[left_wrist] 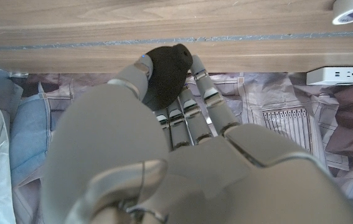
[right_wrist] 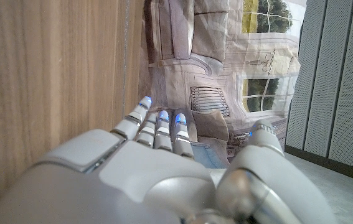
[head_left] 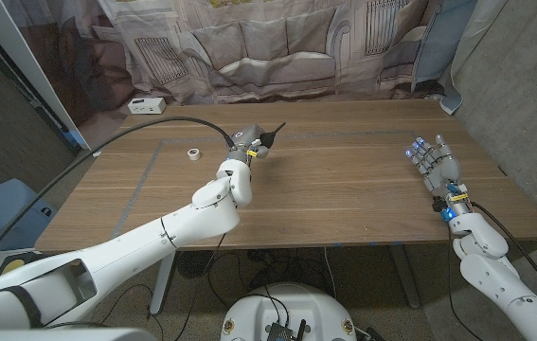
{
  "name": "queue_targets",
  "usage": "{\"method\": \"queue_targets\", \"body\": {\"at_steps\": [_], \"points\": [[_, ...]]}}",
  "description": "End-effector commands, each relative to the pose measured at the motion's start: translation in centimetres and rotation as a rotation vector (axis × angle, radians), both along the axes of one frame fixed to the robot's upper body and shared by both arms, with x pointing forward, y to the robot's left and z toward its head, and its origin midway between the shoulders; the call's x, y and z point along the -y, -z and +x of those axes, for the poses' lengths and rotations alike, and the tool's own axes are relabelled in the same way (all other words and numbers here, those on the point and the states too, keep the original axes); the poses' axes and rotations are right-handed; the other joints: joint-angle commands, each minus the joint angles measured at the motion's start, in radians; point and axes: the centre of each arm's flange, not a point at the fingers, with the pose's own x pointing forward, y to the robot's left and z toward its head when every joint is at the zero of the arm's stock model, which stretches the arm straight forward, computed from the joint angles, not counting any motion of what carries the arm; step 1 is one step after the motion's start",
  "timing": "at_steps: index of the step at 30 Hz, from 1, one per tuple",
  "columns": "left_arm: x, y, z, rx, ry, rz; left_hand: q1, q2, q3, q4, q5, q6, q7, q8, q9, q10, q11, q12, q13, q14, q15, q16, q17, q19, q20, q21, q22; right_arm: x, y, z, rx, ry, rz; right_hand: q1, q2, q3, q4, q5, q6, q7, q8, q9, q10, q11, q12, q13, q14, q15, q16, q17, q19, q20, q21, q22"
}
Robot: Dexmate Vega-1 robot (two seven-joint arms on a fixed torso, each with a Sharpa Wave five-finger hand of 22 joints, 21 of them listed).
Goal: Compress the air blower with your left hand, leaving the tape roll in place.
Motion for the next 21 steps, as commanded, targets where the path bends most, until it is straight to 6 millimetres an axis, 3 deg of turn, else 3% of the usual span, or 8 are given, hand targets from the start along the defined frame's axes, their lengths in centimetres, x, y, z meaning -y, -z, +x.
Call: {"method": "queue_targets", "body": {"at_steps": [1, 10, 15, 21], "points": [[-0.30, -1.39, -0.63, 0.092, 0.040, -0.027, -0.010, 0.000, -0.001, 0.007, -0.002, 0.005, -0.003, -0.002, 0.003, 0.003, -0.001, 0.000, 0.003, -0.006, 0.000, -0.006, 0.000, -0.006, 0.000, -0.004, 0.003, -0.83, -0.62, -0.87, 0.012, 0.005, -0.020, 0.003, 0.011, -0.003, -0.002, -0.002, 0.009, 0.005, 0.003, 0.003, 0.009, -0.003, -0.003, 0.002, 0.005, 0.003, 0.000, 0.003, 0.009, -0.001, -0.001, 0.003], [0.04, -1.60, -0.30, 0.102, 0.062, -0.038, -0.015, -0.005, -0.002, 0.003, -0.002, 0.004, -0.003, -0.004, 0.003, -0.001, -0.003, -0.003, 0.004, -0.007, 0.001, -0.009, -0.002, -0.012, -0.001, -0.006, 0.003, -1.00, -0.60, -1.02, 0.009, 0.009, -0.017, 0.003, 0.011, -0.004, -0.002, -0.002, 0.010, 0.005, 0.003, 0.003, 0.009, -0.004, -0.004, 0.002, 0.004, 0.003, -0.001, 0.003, 0.009, 0.000, -0.002, 0.003], [0.36, -1.82, -0.16, 0.096, 0.062, -0.026, 0.030, -0.013, 0.010, -0.035, 0.001, -0.007, -0.003, -0.010, 0.004, -0.004, -0.006, -0.006, 0.008, -0.012, -0.007, -0.012, -0.003, 0.000, -0.004, -0.001, 0.001, -0.97, -0.59, -1.05, 0.008, 0.012, -0.018, 0.003, 0.012, -0.004, -0.002, -0.002, 0.011, 0.005, 0.004, 0.003, 0.011, -0.003, -0.004, 0.002, 0.005, 0.005, -0.001, 0.003, 0.009, 0.000, -0.002, 0.003], [0.66, -2.05, -0.10, 0.100, 0.071, -0.026, 0.083, -0.007, 0.025, -0.050, 0.002, 0.013, -0.004, -0.003, 0.006, 0.022, -0.011, 0.003, 0.015, 0.010, -0.017, -0.003, -0.001, 0.039, -0.006, 0.015, -0.001, -0.86, -0.52, -1.01, 0.006, 0.014, -0.010, 0.003, 0.012, -0.004, -0.002, -0.002, 0.010, 0.005, 0.003, 0.003, 0.011, -0.003, -0.004, 0.002, 0.005, 0.004, -0.002, 0.003, 0.010, 0.000, -0.002, 0.003]]}}
